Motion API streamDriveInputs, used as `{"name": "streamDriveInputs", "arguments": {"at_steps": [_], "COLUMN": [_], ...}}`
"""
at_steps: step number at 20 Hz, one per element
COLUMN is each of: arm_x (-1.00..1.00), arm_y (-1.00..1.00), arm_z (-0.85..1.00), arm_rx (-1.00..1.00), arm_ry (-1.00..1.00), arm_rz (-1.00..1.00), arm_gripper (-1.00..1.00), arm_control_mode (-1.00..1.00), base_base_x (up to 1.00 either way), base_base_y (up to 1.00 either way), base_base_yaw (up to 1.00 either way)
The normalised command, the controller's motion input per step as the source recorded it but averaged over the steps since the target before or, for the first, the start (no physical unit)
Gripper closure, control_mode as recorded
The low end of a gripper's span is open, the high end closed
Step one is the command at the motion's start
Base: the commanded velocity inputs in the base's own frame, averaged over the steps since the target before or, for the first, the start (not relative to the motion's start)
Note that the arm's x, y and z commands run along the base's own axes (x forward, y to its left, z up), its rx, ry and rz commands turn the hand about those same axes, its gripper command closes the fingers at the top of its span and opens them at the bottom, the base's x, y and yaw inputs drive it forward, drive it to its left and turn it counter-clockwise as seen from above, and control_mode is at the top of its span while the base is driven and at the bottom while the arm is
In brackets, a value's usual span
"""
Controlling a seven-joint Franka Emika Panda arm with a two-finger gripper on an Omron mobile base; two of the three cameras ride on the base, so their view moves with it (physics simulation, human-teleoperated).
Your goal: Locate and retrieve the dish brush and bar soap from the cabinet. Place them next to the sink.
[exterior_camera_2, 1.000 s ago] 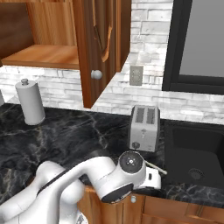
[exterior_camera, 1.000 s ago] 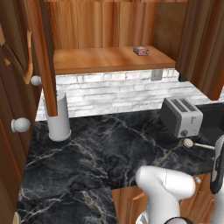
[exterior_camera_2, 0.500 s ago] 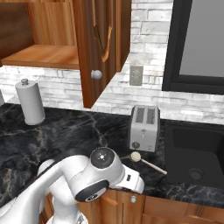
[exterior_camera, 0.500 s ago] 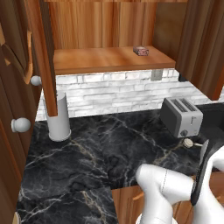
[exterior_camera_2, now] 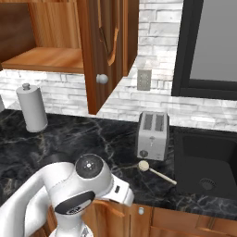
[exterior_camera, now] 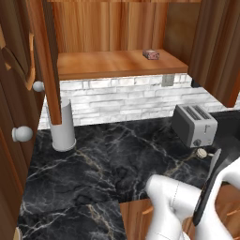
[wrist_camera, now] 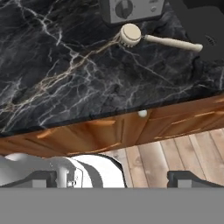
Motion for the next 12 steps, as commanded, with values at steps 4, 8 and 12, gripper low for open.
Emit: {"name": "streamDriveInputs", "arguments": {"at_steps": [4, 8, 12], "arm_x": [-0.08, -0.22, -0.12], "arm_y": [0.81, 0.83, 0.89], "arm_z": [0.12, 0.05, 0.14], "arm_rx": [-0.04, -0.08, -0.09], "arm_ry": [-0.07, -0.17, -0.06], "arm_rz": [0.00, 0.00, 0.00], "arm_gripper": [-1.00, -1.00, -1.00], "arm_control_mode": [-1.00, -1.00, -1.00], "base_base_x": [0.00, 0.00, 0.00], "base_base_y": [0.00, 0.00, 0.00], "base_base_yaw": [0.00, 0.00, 0.00]}}
